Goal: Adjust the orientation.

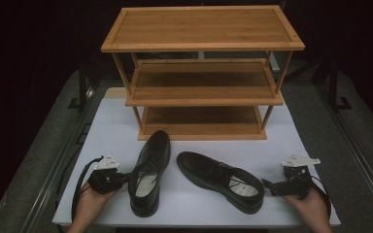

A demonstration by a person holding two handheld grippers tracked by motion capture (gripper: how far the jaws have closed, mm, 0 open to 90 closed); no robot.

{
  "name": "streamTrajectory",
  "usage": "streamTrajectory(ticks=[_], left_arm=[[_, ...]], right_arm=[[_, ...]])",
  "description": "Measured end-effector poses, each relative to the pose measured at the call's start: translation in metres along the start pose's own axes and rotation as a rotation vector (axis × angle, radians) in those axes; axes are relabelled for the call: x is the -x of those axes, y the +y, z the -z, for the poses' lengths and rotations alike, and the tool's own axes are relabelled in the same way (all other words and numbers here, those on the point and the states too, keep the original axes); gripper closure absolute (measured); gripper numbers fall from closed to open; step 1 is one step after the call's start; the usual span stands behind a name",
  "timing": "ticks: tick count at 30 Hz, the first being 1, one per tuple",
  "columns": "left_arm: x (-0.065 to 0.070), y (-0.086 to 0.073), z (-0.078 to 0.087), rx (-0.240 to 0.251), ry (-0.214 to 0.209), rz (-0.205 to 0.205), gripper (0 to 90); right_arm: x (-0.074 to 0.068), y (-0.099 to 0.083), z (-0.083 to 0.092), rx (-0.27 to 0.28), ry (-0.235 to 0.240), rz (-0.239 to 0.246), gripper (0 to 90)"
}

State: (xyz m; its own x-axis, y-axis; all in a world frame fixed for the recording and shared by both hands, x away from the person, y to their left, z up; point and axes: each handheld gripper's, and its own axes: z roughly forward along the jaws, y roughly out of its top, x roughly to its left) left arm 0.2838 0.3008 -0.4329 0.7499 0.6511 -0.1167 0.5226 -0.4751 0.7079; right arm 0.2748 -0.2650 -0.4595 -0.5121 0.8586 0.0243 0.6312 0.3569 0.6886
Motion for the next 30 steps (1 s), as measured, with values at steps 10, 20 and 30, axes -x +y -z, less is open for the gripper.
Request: streamTrajectory(ticks=[10, 20, 30], left_arm=[[0.005, 0.002, -0.005, 0.010, -0.035, -0.006, 90.0], [0.006, 0.002, -0.006, -0.007, -0.023, -0.021, 90.0], [-0.008, -0.005, 0.016, 0.007, 0.085, 0.019, 58.0]], right_arm=[[0.000, 0.000, 0.000, 0.000, 0.000, 0.000, 0.0], [0.000, 0.000, 0.000, 0.001, 0.000, 0.000, 0.0], [0.000, 0.000, 0.000, 0.000, 0.001, 0.000, 0.0]])
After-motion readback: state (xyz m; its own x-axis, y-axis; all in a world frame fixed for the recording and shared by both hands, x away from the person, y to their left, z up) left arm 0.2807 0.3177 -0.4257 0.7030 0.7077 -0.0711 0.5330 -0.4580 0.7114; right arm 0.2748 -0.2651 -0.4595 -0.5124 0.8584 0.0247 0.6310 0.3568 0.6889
